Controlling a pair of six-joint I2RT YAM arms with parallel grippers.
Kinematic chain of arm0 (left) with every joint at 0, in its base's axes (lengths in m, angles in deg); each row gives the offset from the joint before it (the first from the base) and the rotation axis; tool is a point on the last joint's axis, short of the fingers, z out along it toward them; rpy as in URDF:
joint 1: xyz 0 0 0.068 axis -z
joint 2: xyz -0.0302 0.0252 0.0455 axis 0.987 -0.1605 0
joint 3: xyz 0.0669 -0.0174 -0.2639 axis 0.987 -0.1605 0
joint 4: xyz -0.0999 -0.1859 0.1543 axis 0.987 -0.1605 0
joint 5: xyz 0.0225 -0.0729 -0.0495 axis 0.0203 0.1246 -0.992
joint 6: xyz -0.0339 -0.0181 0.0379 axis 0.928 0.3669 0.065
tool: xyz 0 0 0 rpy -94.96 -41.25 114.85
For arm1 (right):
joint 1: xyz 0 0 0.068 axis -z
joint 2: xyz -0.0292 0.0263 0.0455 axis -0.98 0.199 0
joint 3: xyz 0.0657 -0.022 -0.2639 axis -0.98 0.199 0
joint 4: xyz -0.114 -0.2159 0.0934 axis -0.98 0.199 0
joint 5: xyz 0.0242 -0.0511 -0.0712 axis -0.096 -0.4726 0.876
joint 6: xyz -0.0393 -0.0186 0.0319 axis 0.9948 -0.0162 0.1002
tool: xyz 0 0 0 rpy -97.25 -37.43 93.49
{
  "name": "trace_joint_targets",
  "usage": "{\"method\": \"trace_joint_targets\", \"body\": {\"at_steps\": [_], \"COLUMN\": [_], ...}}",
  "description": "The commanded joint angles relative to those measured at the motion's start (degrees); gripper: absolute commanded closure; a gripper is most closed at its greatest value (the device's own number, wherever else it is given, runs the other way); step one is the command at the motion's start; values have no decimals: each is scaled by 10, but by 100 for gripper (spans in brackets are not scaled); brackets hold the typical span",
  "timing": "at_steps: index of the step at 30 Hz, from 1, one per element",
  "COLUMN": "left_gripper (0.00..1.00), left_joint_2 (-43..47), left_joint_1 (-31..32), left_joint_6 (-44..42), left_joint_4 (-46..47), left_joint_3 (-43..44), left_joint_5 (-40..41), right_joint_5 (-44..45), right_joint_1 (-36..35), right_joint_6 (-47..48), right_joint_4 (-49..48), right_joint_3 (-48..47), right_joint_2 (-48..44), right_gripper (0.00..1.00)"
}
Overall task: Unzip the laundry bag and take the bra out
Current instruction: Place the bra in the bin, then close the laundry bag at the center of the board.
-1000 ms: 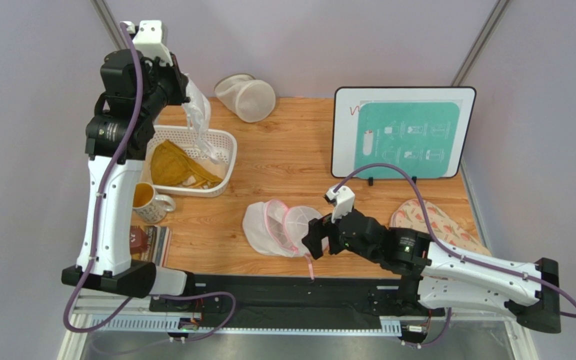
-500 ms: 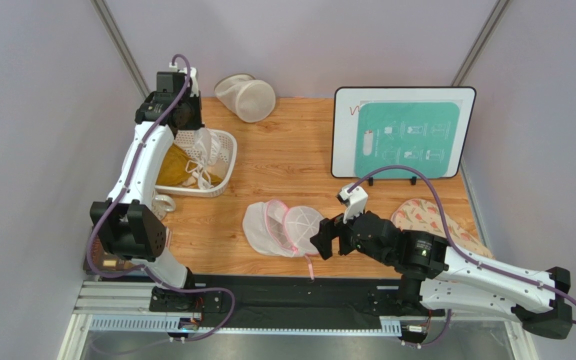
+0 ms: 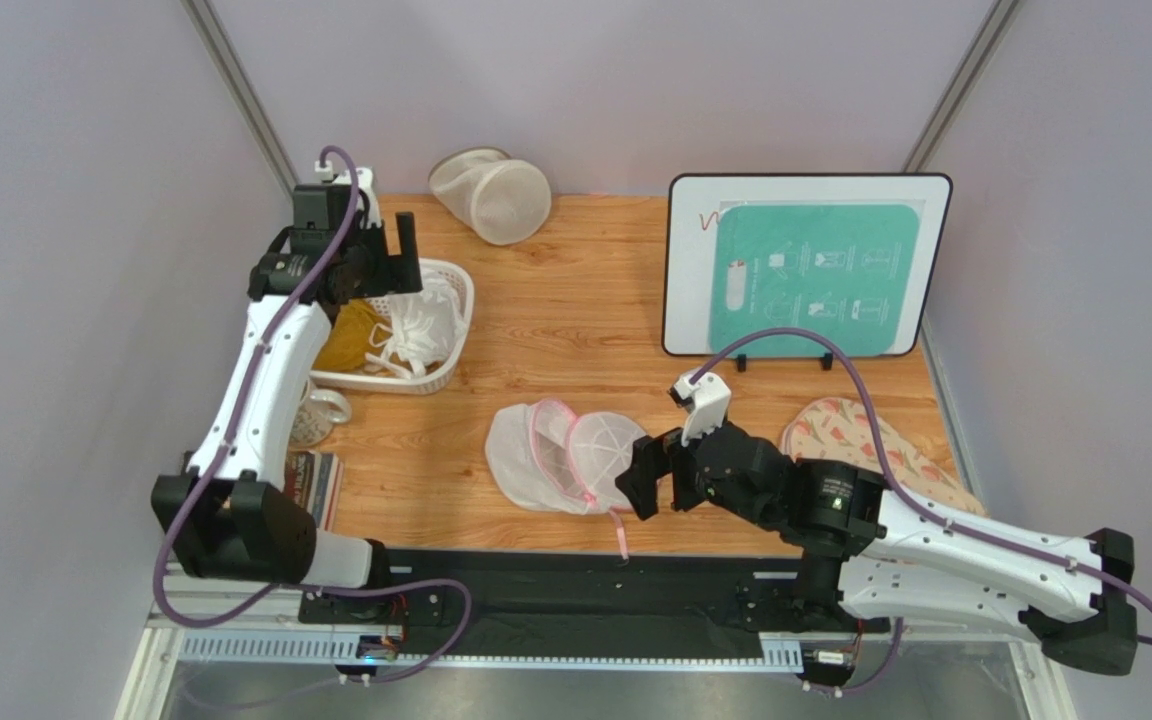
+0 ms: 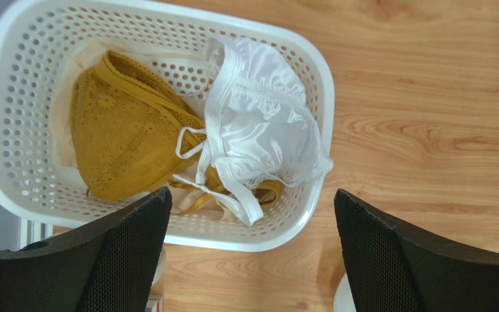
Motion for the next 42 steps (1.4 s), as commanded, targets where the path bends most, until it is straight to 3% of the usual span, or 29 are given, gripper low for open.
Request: {"method": "trace_joint_targets", "body": {"at_steps": [1,11,14,28,31,34,35,37,38,42], "left_gripper": [0,1,1,2,10,25,34,39,48,66], "left_joint_2": [77,145,151,109,105,106,105,105,102,89], "left_joint_1": [29,285,323,334,334,334,334,334,334,334], "left_joint_6": [7,72,94,113,118,133,137,146,147,151], "left_joint_4": [9,36,71,138,140,149,154,165,176,185], "left_joint_3": [-2,-125,-173,-322,-350,-380,-392,-411,-416,-429], "left_joint_5": [9,-15,-37,-39,-21,4,7,4,0,-7], "right_joint_5": [15,9,-18,-79,-88,-97,-100,-102,-102,-99], "right_joint_1": [9,88,113,153,154,154,153,154,154,154], "right_joint_6": [-56,-168,-177,-212,-209,-213,-214,-216,-217,-211], "right_joint_4": [-24,-40,-77,-246,-259,-283,-287,-301,-307,-323], "right_joint_3": [6,73,110,183,175,172,173,174,176,177], "right_joint_2": [9,34,35,130,177,204,218,229,234,244], "right_gripper": [1,1,3,11,16,23,25,28,31,37]}}
